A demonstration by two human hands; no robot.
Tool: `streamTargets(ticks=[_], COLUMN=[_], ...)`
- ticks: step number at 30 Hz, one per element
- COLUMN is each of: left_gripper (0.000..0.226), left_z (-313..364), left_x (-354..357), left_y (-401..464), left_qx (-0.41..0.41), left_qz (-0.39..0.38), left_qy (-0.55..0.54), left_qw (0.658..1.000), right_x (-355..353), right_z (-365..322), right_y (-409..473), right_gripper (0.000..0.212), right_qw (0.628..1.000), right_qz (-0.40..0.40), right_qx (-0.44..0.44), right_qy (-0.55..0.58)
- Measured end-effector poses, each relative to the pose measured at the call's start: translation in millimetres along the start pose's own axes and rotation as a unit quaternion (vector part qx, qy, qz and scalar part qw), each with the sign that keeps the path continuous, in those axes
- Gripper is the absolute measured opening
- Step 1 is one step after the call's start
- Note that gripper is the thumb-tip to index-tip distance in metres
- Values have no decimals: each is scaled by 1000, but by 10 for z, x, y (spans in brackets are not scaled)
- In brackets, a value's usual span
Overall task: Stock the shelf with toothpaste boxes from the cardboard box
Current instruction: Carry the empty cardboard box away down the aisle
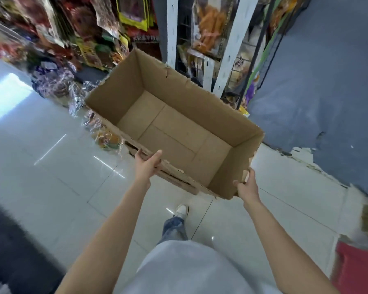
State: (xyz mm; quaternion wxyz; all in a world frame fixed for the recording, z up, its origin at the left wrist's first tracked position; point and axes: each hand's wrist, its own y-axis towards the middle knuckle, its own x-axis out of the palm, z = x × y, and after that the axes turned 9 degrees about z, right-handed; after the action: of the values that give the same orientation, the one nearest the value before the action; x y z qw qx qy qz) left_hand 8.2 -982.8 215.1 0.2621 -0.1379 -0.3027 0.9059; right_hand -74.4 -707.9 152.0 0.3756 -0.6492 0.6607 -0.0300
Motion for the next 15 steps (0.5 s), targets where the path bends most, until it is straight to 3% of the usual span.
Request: streamTargets(ticks=[6,12,15], left_gripper=[60,68,73], left_z=[365,358,259], left_x=[156,231,215], left_y=[966,1472,1657], left_qx=[-12,-20,-37], left_qz=[31,53,82], left_qy=[28,16,78], left_qw=[999,998,993], right_x=[683,1136,1264], right_z=[-659,-979,-1000], right_y=[462,756,778], right_gripper=[62,59,69], right_qw=[1000,997,992], right_qz=[-16,-49,-85], right_qx=[19,61,83], right_qy=[-6,-18,-50])
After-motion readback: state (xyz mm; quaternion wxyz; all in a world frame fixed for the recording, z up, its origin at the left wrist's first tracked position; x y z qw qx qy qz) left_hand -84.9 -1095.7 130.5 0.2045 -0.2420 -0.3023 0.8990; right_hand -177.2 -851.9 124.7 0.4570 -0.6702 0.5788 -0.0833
